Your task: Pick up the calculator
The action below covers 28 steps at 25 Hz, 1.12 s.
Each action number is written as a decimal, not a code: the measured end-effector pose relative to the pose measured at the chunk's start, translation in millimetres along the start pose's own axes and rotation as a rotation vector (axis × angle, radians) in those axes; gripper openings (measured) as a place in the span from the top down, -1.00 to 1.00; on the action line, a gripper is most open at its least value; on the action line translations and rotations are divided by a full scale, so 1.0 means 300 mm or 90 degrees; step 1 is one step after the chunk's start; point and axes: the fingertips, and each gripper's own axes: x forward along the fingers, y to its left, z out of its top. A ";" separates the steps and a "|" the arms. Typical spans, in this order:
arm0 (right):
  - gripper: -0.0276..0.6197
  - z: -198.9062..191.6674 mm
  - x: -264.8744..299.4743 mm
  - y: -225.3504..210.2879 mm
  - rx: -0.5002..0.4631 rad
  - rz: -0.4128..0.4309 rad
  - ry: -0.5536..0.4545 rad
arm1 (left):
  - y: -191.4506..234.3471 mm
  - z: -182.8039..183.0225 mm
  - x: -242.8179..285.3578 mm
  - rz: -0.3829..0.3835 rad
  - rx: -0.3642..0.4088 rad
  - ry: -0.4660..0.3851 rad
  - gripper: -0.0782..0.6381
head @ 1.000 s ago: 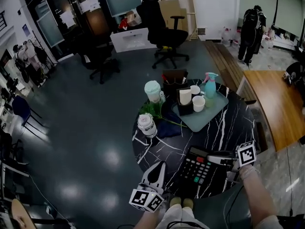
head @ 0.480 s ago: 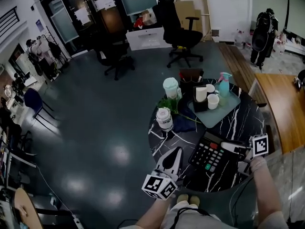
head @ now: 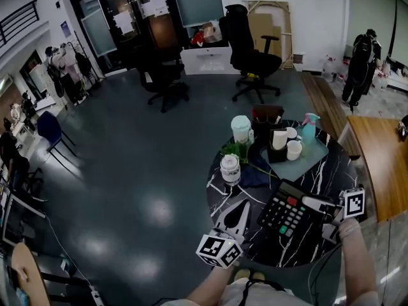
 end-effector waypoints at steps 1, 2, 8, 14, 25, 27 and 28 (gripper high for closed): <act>0.71 0.003 0.001 0.004 -0.001 0.000 0.000 | 0.001 0.003 0.002 0.000 -0.001 -0.001 0.76; 0.71 0.005 0.006 0.008 -0.001 0.003 0.000 | 0.002 0.006 0.004 0.000 -0.001 -0.002 0.76; 0.71 -0.010 0.046 -0.004 0.006 0.019 0.002 | 0.030 -0.013 0.014 0.001 -0.007 -0.001 0.76; 0.71 -0.016 0.047 -0.023 0.010 0.003 0.004 | 0.046 -0.009 0.023 0.008 -0.017 -0.002 0.76; 0.71 -0.024 0.021 -0.024 0.019 -0.002 -0.022 | 0.038 -0.035 0.028 -0.002 -0.030 0.008 0.76; 0.71 -0.031 0.016 -0.025 0.023 -0.002 -0.024 | 0.036 -0.038 0.024 -0.003 -0.032 0.010 0.76; 0.71 -0.034 0.016 -0.022 0.026 0.000 -0.026 | 0.036 -0.040 0.022 -0.004 -0.033 0.011 0.76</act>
